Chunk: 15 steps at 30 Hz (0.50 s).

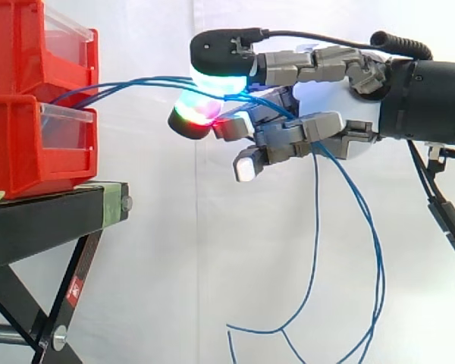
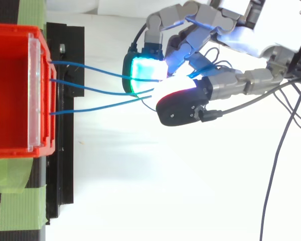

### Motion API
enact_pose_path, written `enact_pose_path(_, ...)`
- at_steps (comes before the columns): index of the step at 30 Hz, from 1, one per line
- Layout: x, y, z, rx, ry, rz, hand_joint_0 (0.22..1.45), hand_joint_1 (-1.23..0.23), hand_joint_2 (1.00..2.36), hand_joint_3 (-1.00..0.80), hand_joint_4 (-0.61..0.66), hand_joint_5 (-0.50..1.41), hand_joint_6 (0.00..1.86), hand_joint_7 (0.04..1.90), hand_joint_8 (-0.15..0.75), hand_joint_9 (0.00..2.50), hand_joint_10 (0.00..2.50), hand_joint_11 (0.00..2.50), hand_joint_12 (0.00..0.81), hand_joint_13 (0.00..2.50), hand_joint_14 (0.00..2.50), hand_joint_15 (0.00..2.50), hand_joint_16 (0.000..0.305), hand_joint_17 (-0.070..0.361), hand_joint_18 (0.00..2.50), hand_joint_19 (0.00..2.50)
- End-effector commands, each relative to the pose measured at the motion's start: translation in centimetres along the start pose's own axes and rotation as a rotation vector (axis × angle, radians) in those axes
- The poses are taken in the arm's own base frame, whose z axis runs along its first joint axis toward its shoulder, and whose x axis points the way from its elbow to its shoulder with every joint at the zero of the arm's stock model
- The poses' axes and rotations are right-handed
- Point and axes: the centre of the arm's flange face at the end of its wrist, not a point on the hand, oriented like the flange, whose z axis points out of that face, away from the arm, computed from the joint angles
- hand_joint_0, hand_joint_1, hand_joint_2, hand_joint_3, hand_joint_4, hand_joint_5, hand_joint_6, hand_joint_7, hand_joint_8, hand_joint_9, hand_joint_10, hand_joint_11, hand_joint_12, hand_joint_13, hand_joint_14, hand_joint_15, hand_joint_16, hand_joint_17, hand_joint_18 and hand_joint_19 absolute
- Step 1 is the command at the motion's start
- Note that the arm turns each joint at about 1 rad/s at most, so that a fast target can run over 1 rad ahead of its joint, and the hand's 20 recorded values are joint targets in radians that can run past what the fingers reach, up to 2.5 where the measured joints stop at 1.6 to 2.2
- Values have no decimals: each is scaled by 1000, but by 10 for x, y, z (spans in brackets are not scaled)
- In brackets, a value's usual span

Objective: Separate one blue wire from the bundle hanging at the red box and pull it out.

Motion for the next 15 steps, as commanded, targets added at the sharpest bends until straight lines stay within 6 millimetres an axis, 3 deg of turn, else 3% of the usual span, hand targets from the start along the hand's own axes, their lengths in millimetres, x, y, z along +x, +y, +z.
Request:
enact_pose_path(1,0,0,0,-3,-1,-4,706,-851,1033,2,180,-229,835,1167,318,941,10,1562,321,1155,2500,528,51,115,822,924)
enact_pose_path(15,1,2,2,-19,-8,-18,762,-925,1035,-65,157,-246,834,1176,310,832,11,1550,324,1075,2500,493,51,115,751,916)
